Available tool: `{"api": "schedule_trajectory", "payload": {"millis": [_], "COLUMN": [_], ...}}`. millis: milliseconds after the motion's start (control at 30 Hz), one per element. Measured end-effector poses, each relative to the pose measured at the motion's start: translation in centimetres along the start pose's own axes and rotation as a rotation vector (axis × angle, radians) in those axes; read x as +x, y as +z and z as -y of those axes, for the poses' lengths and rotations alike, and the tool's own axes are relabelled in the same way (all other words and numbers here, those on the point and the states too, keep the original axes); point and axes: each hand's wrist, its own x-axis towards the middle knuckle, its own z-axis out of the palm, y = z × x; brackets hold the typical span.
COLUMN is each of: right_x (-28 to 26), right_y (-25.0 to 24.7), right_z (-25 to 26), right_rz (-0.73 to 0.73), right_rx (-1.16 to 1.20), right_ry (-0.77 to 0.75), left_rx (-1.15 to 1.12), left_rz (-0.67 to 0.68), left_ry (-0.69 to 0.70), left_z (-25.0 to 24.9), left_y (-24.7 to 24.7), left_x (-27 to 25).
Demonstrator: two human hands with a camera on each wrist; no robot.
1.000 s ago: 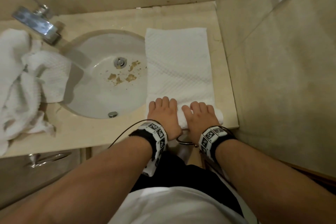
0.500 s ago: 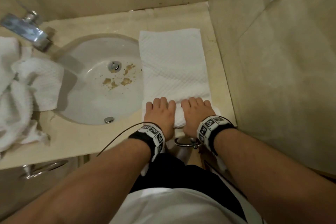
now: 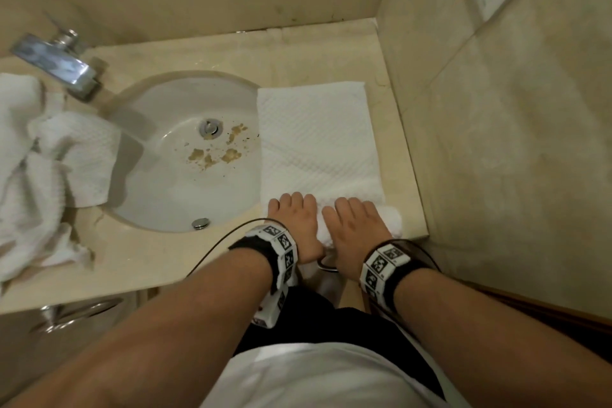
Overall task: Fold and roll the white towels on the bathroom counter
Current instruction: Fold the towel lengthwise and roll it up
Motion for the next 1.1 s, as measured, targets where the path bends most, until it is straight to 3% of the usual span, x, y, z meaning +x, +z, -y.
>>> {"api": "schedule_trajectory", "payload": {"millis": [133,267,367,467,567,867,967,1100], "right_x": [-1.0,0.4,1.5,2.3,3.6,1.4,1.1,-0.4], "right_y": [1.6,1.1,0.3,-0.7,-1.6,-0.3,-0.9,-0.5], "right_z": [0.4,0.1,-0.1,-0.2,-0.6,0.2,0.2,1.0], "right_rz": [-0.08,-0.009,0.077,0.13,0.167,0.239,0.179,-0.015], "right_rx": [0.021,0.017,-0.013,-0.031,0.019,0.099,0.112,0.083], "right_ry": [0.042,0.093,0.116,0.119,0.13,0.123,0.109,0.08], "left_rx": [-0.011,0.012,0.06,0.081,0.104,0.118,0.097,0.076], "left_rz": [-0.087,-0.266,-0.319,-0.296,-0.172,-0.065,-0.065,-0.091], "left_ry": [0.05,0.067,0.053,0.003,-0.026,0.063,0.084,0.116], "left_z": [0.2,-0.8,-1.2,-0.7,-0.2,0.2,0.3,1.1], "left_y": [-0.1,0.9,2.2,1.6,0.0,0.1,0.0,-0.5], "left_x": [-0.8,-3.3,-4.3,-3.0,-1.0,-2.5,-2.4,-1.2]}}
